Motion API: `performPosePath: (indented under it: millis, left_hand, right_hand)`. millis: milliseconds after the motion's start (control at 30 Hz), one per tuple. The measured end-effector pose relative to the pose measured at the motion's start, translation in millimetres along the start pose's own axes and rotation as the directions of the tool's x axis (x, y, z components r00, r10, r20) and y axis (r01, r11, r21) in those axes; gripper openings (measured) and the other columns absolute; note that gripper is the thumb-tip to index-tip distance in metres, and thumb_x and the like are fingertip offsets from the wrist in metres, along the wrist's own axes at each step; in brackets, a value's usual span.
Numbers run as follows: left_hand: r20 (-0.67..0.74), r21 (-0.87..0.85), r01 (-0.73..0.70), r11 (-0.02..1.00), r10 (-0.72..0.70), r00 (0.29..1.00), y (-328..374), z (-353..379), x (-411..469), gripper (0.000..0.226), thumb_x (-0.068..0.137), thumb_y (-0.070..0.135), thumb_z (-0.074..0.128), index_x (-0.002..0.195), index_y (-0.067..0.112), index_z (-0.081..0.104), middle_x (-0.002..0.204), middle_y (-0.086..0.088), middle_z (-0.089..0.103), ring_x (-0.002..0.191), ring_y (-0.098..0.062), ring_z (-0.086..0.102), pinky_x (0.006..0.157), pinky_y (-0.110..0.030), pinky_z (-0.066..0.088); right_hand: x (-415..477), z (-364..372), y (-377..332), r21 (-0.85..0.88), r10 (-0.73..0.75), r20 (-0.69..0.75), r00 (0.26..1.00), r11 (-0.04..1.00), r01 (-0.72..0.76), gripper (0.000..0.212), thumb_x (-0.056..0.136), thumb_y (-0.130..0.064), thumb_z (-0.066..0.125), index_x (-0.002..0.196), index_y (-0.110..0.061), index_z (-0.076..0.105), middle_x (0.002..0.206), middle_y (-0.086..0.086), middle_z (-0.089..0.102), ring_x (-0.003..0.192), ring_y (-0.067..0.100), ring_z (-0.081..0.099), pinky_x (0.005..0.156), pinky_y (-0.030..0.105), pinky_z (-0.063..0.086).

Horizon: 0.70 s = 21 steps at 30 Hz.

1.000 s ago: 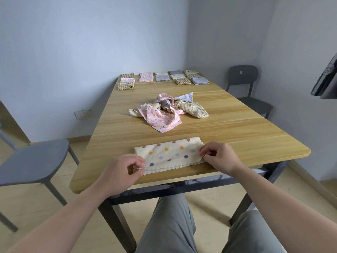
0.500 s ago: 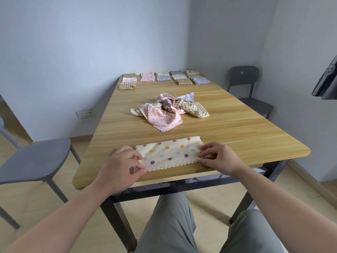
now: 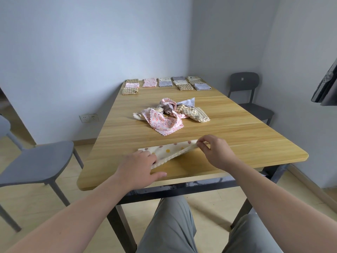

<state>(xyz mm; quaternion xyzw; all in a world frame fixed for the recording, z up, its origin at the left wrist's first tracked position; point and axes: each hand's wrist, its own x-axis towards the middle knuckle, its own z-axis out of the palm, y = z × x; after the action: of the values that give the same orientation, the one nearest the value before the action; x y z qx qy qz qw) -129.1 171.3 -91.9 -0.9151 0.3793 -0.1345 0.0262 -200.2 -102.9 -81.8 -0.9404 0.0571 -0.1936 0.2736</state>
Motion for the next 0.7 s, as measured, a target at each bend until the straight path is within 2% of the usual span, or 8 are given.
performPosePath:
  millis: [100, 167, 267, 367, 467, 567, 633, 700]
  left_hand:
    - [-0.029, 0.007, 0.021, 1.0, -0.02, 0.999, -1.0, 0.0, 0.1, 0.038, 0.102, 0.054, 0.04, 0.117, 0.028, 0.063, 0.107, 0.009, 0.062, 0.098, -0.013, 0.059, 0.069, -0.028, 0.046]
    - [-0.028, -0.028, 0.017, 0.999, -0.017, 0.999, -4.4, -1.4, 1.2, 0.031, 0.104, 0.044, 0.041, 0.114, 0.026, 0.065, 0.103, 0.008, 0.062, 0.092, -0.014, 0.059, 0.067, -0.029, 0.048]
    - [0.011, -0.252, 0.114, 0.961, -0.115, 0.993, -16.1, -9.8, 8.4, 0.023, 0.102, 0.041, 0.053, 0.101, 0.025, 0.069, 0.091, 0.013, 0.058, 0.075, -0.006, 0.054, 0.059, -0.024, 0.039]
    - [0.032, -0.494, 0.205, 0.845, -0.218, 0.975, -32.1, -19.7, 15.4, 0.015, 0.093, 0.039, 0.07, 0.083, 0.027, 0.069, 0.092, 0.013, 0.065, 0.08, -0.006, 0.06, 0.064, -0.021, 0.039]
    - [0.092, -0.709, 0.254, 0.658, -0.271, 0.958, -40.5, -29.1, 17.6, 0.014, 0.085, 0.031, 0.08, 0.077, 0.023, 0.071, 0.081, 0.012, 0.069, 0.074, -0.009, 0.062, 0.064, -0.023, 0.044]
    - [0.192, -0.901, 0.288, 0.323, -0.299, 0.935, -45.8, -39.0, 20.8, 0.014, 0.082, 0.017, 0.083, 0.088, 0.01, 0.071, 0.08, -0.004, 0.074, 0.076, -0.021, 0.069, 0.069, -0.034, 0.054]
    - [0.267, -0.95, 0.302, 0.083, -0.294, 0.918, -49.0, -46.8, 21.6, 0.039, 0.077, 0.019, 0.087, 0.108, 0.005, 0.069, 0.106, -0.013, 0.075, 0.1, -0.029, 0.072, 0.086, -0.042, 0.055]
    - [0.318, -0.947, 0.318, -0.041, -0.258, 0.912, -47.0, -50.4, 24.1, 0.085, 0.064, 0.035, 0.095, 0.134, 0.005, 0.058, 0.127, -0.01, 0.068, 0.119, -0.029, 0.063, 0.101, -0.042, 0.048]
  right_hand:
    - [5.8, -4.6, -8.2, 0.139, 0.08, 0.017, 0.997, 0.987, -0.081, 0.01, 0.103, -0.024, 0.057, 0.101, -0.022, 0.067, 0.089, -0.012, 0.067, 0.076, 0.01, 0.068, 0.058, 0.018, 0.047]
    - [9.7, -6.5, -11.6, 0.207, 0.105, 0.005, 0.994, 0.973, -0.104, 0.009, 0.101, -0.021, 0.06, 0.1, -0.022, 0.069, 0.088, -0.007, 0.071, 0.08, 0.012, 0.071, 0.066, 0.027, 0.058]
    - [12.6, -13.3, -11.6, 0.189, 0.075, 0.058, 0.995, 0.978, -0.085, 0.016, 0.093, -0.025, 0.072, 0.108, -0.026, 0.07, 0.094, -0.009, 0.071, 0.082, 0.009, 0.068, 0.068, 0.024, 0.058]
    - [14.2, -21.5, -12.6, 0.198, 0.09, 0.167, 0.982, 0.972, -0.123, 0.038, 0.08, -0.021, 0.085, 0.116, -0.025, 0.071, 0.1, -0.008, 0.072, 0.088, 0.008, 0.068, 0.071, 0.017, 0.053]
    - [15.9, -27.8, -17.0, 0.295, 0.155, 0.099, 0.983, 0.939, -0.178, 0.02, 0.086, -0.019, 0.08, 0.105, -0.016, 0.076, 0.086, 0.001, 0.076, 0.074, 0.018, 0.073, 0.069, 0.031, 0.059]
    - [15.5, -37.3, -22.7, 0.47, 0.163, 0.085, 0.983, 0.863, -0.184, 0.014, 0.088, -0.026, 0.078, 0.094, -0.013, 0.077, 0.072, 0.004, 0.073, 0.053, 0.017, 0.063, 0.054, 0.029, 0.056]
    - [15.2, -43.1, -24.9, 0.534, 0.174, 0.104, 0.979, 0.821, -0.202, 0.019, 0.088, -0.032, 0.078, 0.091, -0.013, 0.078, 0.065, 0.004, 0.063, 0.048, 0.015, 0.049, 0.045, 0.027, 0.044]
    - [16.6, -44.7, -24.2, 0.559, 0.216, 0.114, 0.97, 0.793, -0.242, 0.024, 0.088, -0.036, 0.077, 0.091, -0.013, 0.078, 0.064, 0.002, 0.056, 0.047, 0.015, 0.039, 0.042, 0.027, 0.034]
